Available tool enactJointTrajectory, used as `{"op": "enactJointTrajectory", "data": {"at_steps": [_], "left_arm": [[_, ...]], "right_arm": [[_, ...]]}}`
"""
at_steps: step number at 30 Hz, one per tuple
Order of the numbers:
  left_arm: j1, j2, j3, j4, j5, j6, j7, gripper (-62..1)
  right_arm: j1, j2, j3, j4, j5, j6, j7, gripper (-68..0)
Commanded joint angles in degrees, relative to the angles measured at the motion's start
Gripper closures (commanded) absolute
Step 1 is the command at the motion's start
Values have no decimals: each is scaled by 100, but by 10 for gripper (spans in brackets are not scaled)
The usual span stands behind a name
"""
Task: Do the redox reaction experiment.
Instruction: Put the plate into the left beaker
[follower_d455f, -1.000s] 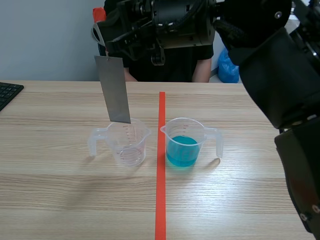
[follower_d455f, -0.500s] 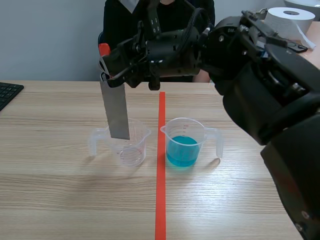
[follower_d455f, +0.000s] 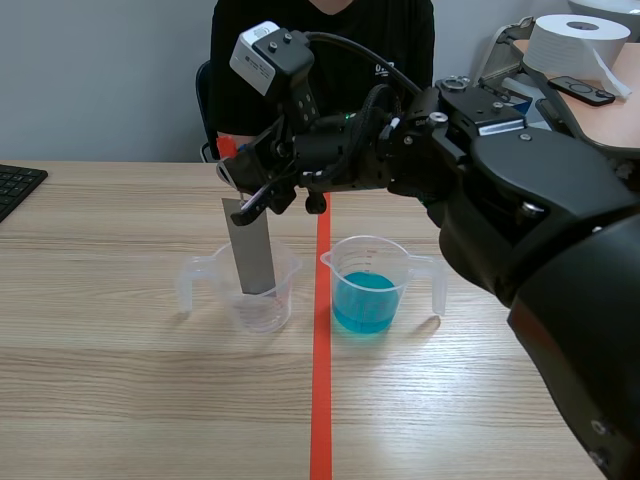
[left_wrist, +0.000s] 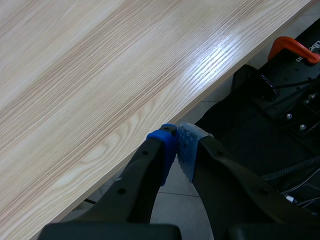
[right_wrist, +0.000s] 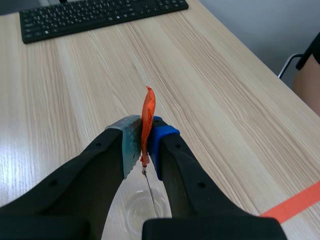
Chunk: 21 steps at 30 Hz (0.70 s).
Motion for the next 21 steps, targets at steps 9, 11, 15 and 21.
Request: {"op": "enactJointTrajectory", "data": {"at_steps": [9,11,15,21], "left_arm": [[44,-33,7,68,-39,7,-101,-40],[44,-33,7,68,-39,7,-101,-40],[44,-33,7,68,-39,7,-101,-40],[44,-33,7,68,-39,7,-101,-40]], "right_arm": [[201,-31,28,63,-374,46,319,-51],[201,-31,28,63,-396,46,317,-105],[201,-33,24,63,-461,46,317,-250],[197,-31,-267,63,-391,46,361,-554]]}}
